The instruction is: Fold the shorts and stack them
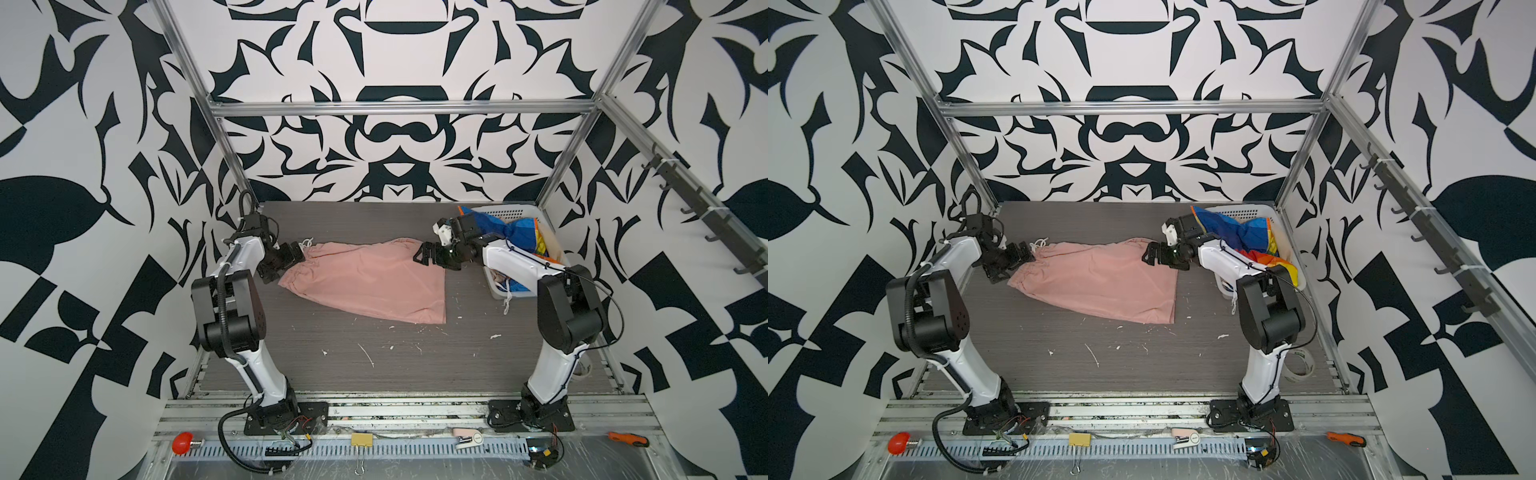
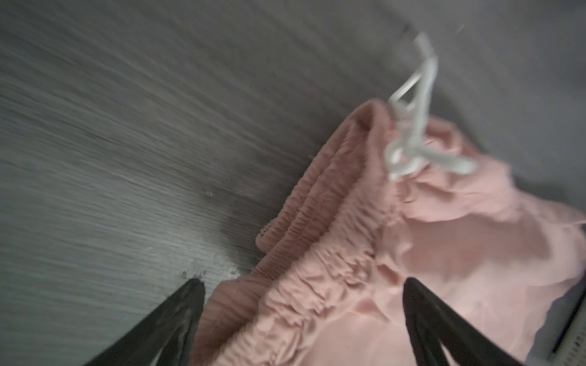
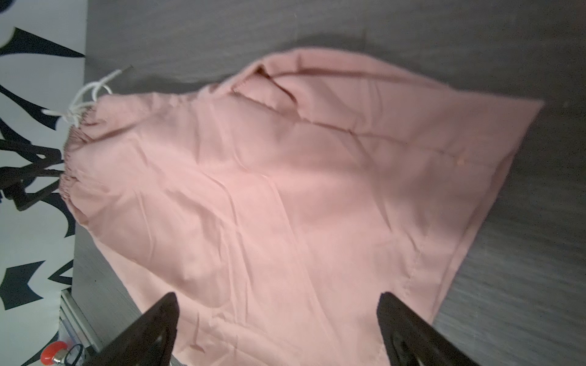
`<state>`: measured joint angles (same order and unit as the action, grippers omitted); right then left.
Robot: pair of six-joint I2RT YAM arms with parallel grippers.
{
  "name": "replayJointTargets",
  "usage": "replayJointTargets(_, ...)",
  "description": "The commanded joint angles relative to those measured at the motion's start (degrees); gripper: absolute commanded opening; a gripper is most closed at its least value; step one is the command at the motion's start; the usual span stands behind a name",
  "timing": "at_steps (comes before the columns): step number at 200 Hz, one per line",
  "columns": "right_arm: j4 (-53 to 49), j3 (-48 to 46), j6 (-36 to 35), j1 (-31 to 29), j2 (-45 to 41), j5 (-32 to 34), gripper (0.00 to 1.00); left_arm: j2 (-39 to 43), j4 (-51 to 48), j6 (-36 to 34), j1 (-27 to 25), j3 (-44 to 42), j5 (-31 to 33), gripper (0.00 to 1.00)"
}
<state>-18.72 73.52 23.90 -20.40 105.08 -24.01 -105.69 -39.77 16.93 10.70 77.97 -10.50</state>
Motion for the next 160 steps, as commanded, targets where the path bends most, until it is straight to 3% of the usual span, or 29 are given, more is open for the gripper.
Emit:
replayJointTargets(1, 2.2, -3.3, -0.6, 0.3, -1.7, -1.2, 1.0, -2.6, -2.7, -2.3, -0.6, 3.6, -1.5, 0.99)
replayJointTargets(113, 7.2, -11.5, 0.9, 0.3, -1.1, -3.2, 0.99, -15.9, -7.5, -6.6, -4.9, 11.4, 2.8, 0.99)
replayJointTargets(126, 7.3, -11.7, 1.0, 0.2, -1.1, -3.1, 1.0, -17.5, -9.1, -7.0, -5.6, 12.5, 3.1, 0.86)
replayJointTargets(160, 7.4, -12.3, 0.8, 0.3, -1.7, -2.8, 0.99, -19.5, -10.4, -7.8, -7.9, 14.0, 6.6, 0.25)
